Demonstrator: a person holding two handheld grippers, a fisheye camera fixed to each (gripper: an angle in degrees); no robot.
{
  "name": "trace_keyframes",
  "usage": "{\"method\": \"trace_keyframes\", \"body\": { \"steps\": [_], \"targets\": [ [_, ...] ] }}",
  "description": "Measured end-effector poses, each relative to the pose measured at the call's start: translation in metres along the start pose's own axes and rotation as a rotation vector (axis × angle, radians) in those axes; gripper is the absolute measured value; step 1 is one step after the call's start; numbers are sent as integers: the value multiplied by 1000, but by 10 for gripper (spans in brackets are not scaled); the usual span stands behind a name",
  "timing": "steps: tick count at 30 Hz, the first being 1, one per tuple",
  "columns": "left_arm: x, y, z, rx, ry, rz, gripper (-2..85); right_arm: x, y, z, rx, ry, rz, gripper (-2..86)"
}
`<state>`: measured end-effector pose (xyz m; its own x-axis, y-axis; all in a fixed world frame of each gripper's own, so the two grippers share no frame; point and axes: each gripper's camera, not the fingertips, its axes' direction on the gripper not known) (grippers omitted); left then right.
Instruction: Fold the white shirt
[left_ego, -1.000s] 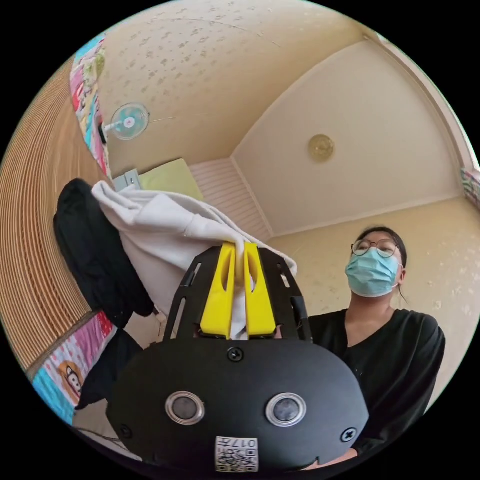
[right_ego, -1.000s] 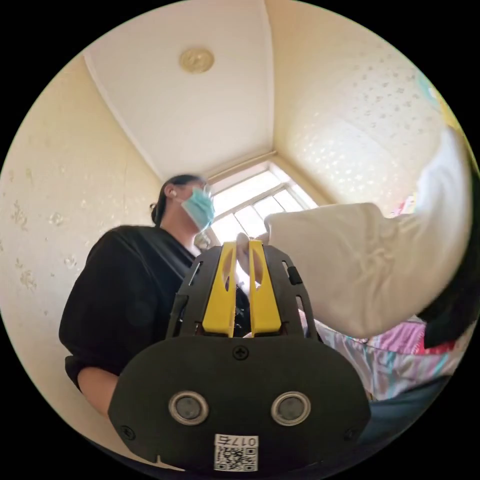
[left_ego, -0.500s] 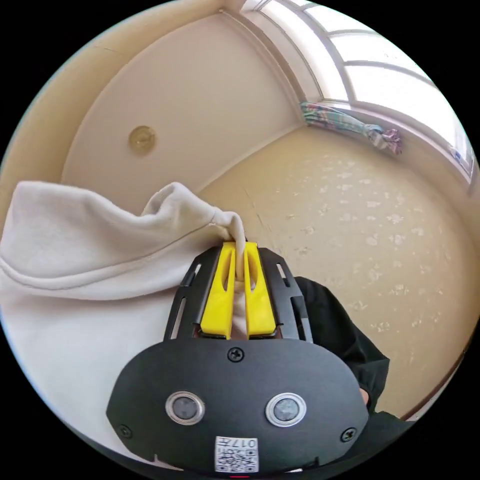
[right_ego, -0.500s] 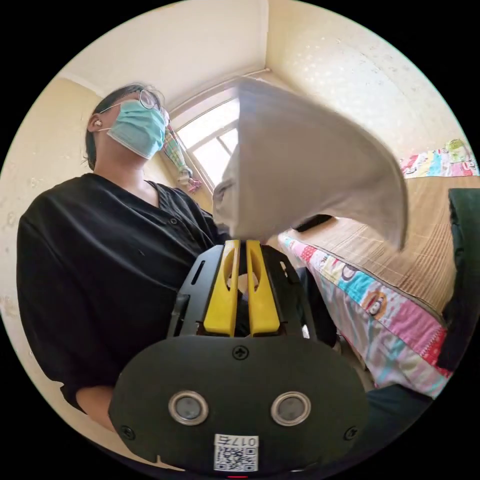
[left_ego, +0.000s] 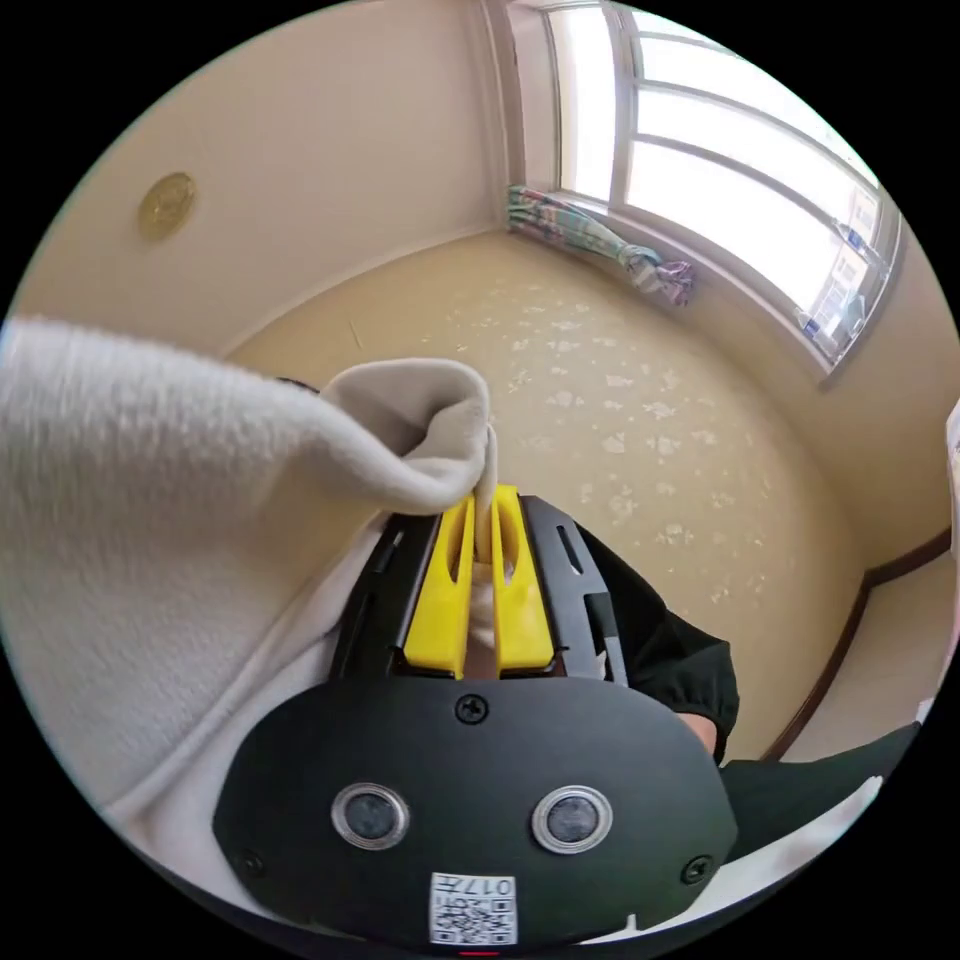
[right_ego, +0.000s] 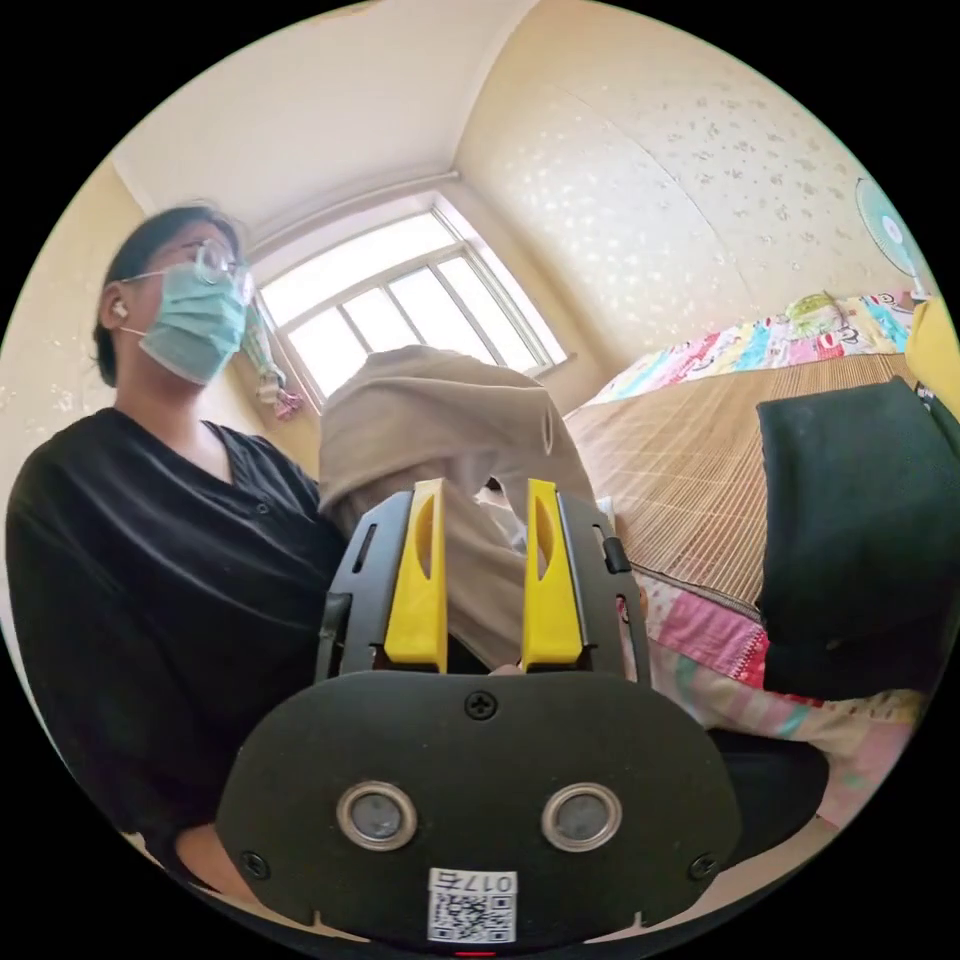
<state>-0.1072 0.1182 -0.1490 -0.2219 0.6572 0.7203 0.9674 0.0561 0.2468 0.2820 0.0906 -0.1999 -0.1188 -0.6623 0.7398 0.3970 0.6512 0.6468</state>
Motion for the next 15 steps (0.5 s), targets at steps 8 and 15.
{"method": "trace_keyframes", "body": {
  "steps": [8,15],
  "targets": [
    [-38,38,53,9,85,-139,9,23,21,38,-46,-5,11,140],
    [-68,64,79,55,138,-173,9,23,34,120,-166,-9,-30,164]
  ]
}}
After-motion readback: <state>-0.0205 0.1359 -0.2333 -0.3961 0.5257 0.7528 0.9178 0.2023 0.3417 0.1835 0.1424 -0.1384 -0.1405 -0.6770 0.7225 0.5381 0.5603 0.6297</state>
